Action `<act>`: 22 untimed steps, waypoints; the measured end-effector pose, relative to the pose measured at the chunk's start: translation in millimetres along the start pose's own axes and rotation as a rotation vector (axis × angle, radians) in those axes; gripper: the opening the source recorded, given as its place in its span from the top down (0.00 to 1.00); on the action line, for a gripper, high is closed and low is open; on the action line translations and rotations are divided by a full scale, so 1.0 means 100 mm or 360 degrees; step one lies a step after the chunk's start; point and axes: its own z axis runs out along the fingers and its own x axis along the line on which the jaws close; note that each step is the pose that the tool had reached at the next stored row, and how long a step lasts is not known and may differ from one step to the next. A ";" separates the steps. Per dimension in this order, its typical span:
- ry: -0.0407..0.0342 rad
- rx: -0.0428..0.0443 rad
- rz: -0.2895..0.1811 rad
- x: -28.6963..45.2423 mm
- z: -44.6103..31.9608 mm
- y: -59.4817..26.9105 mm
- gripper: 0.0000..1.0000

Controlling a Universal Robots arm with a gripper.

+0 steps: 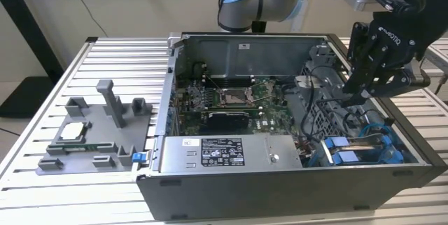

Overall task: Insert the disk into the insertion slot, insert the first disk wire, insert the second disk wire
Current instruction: 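Insert the first disk wire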

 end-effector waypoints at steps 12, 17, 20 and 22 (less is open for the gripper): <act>0.0002 0.0087 -0.0154 -0.030 0.108 0.016 0.00; 0.0003 0.0090 -0.0202 -0.026 0.157 0.055 0.00; 0.0003 0.0100 -0.0223 -0.024 0.180 0.075 0.00; 0.0004 0.0108 -0.0233 -0.024 0.190 0.080 0.00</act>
